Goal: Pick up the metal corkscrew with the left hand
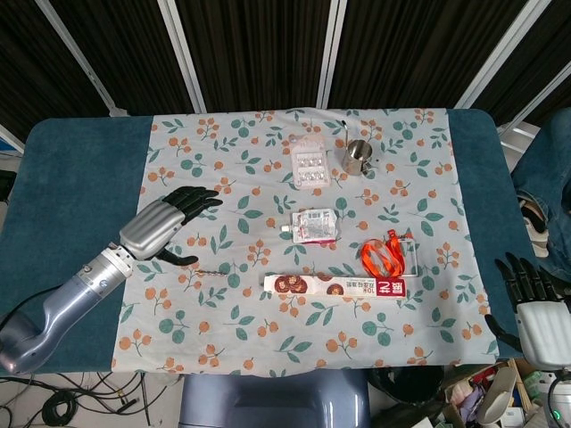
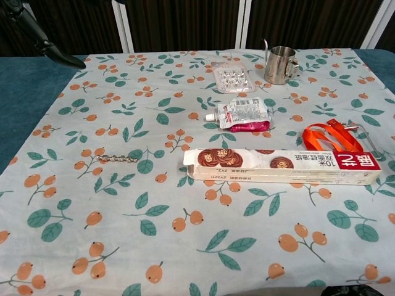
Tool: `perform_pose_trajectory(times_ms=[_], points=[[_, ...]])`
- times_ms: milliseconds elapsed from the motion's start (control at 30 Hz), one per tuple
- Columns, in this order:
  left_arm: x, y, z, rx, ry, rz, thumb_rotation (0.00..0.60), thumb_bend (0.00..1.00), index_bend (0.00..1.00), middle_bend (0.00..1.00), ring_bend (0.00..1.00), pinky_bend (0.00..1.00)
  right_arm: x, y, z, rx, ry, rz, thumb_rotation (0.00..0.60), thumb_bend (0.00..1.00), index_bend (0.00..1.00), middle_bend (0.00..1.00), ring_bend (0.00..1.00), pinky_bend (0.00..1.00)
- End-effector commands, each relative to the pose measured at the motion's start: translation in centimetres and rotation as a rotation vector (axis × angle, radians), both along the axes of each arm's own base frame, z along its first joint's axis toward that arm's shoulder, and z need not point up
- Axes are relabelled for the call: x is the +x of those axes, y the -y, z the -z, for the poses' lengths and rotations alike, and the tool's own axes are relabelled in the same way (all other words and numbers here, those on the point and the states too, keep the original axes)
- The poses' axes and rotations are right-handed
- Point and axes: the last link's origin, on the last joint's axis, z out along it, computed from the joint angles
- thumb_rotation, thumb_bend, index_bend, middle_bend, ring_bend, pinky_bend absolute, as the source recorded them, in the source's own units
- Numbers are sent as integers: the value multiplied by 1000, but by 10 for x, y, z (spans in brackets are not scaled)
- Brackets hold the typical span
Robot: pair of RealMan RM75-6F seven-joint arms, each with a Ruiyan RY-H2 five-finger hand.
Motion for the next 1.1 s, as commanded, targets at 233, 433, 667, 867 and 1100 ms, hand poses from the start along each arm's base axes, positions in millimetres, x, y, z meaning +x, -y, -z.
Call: perform_pose_trajectory(times_ms=[233,433,667,867,1100], points=[[-55,9,3,95,-212,-123,600,168,124,179,88,131,0,0,0,0,1,0,600,148,10,13,41,136],[-89,23,21,124,-357,-169,600,199,201,272,182,231,1,-1,0,-1,2,0,600,148,10,13,41,136],[-101,27,42,115,-374,-201,600,279,315,383,253,294,1,0,0,-1,3,1,600,148,10,13,41,136],[-104,28,59,90,-385,-208,600,280,420,422,256,294,1,0,0,2,4,1,600,148,10,13,41,136],[-101,28,75,80,-383,-184,600,281,454,440,258,294,0,1,0,4,8,2,600,148,10,13,41,136]])
